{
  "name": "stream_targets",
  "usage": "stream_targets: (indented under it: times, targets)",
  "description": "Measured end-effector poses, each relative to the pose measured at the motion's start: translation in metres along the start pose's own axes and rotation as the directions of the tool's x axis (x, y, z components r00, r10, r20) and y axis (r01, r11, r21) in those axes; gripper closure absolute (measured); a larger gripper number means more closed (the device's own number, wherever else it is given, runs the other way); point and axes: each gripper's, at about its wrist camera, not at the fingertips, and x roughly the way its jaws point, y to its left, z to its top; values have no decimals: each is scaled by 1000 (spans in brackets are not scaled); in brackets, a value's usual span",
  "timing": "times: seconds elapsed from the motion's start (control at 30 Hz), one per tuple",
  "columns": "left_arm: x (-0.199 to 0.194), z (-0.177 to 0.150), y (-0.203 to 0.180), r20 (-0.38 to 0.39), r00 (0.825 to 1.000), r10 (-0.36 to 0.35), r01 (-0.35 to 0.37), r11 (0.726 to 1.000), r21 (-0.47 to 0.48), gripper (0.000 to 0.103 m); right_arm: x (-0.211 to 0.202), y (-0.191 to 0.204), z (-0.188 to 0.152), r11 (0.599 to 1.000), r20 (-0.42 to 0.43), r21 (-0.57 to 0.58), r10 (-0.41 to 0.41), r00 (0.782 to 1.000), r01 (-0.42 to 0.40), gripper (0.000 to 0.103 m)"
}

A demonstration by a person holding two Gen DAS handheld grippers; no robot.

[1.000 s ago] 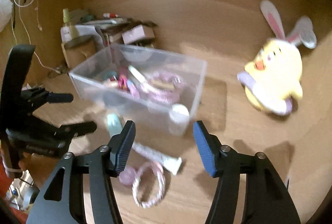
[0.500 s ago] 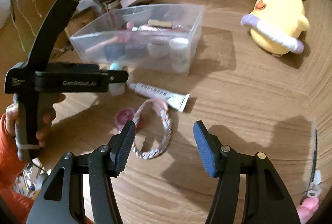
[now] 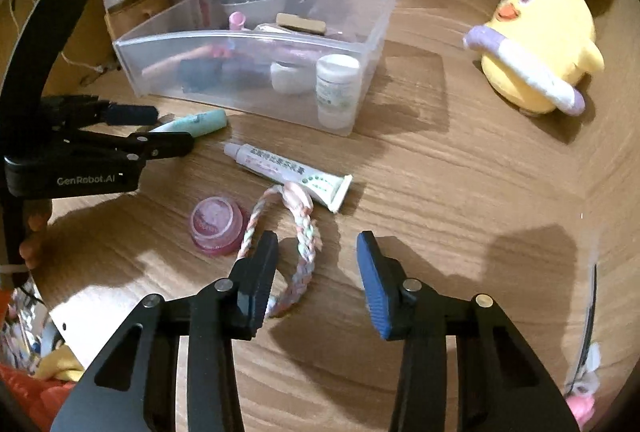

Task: Organize objects
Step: 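Grasp the mint tube with the left tool while the right tool grasps the braided rope, then drop the mint tube and braided rope into the clear box and open both tools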

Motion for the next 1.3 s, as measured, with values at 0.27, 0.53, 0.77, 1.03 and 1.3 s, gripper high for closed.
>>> stream_targets:
  times: [0.27, 0.53, 0.77, 1.03, 1.3]
  targets:
    - [0, 2, -4, 29, 999, -28, 27, 999, 39, 79, 12, -1, 13, 1000, 3, 16, 13, 1000, -13, 92]
    - [-18, -18, 9, 45, 997, -65, 65, 998, -5, 79, -8, -3, 11, 996, 66, 81, 42, 997, -48, 92]
    - [-54, -21, 27, 151, 986, -71, 81, 995, -65, 79, -43, -5, 31, 993, 174, 106, 32, 984, -52, 92]
    - [-87, 1, 44, 264, 962, -62, 89, 992, -92, 79, -64, -11, 68, 989, 288, 147, -21, 957, -22, 92]
    - [-83, 26, 63, 256, 966, -36, 65, 992, -106, 79, -41, -38, 108, 975, 275, 220, -27, 961, -35, 92]
